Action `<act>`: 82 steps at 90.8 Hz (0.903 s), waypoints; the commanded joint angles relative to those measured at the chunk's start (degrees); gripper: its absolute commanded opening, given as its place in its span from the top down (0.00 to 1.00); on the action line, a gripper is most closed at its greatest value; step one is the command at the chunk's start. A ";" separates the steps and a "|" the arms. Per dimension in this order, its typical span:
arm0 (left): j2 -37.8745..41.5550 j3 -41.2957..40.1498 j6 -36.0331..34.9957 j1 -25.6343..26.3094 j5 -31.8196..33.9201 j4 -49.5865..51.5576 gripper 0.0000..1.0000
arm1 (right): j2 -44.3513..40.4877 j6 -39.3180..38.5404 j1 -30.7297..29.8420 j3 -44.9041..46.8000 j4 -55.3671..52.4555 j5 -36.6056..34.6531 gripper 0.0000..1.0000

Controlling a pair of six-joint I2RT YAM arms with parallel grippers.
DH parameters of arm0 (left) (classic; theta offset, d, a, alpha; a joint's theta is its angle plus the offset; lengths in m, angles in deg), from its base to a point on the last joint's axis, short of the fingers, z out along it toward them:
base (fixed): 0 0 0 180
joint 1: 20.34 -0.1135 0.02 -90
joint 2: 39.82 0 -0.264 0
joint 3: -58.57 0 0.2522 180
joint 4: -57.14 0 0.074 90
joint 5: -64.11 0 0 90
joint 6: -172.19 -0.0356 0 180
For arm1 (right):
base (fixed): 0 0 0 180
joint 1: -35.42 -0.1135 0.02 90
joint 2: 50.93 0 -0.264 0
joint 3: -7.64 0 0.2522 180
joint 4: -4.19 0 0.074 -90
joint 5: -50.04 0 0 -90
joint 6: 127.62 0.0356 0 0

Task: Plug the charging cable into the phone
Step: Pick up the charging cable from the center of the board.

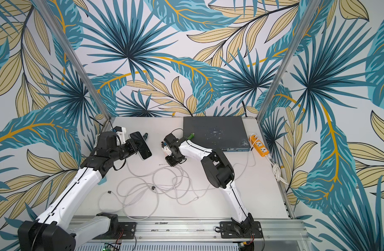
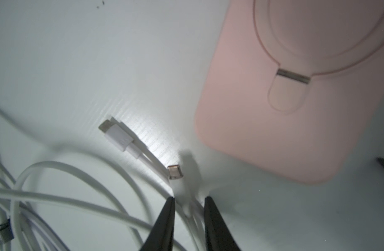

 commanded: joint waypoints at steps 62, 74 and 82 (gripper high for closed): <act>1.28 -0.41 3.15 -1.91 -7.34 -7.90 1.00 | -19.30 4.60 3.88 20.84 25.90 8.12 0.98; 1.21 -0.21 5.59 -2.00 -8.99 -11.77 1.00 | -25.69 6.82 3.91 27.05 33.92 9.41 1.00; 1.32 -0.19 7.61 -1.93 -10.67 -16.27 1.00 | -29.64 8.84 3.93 30.47 37.95 10.60 1.00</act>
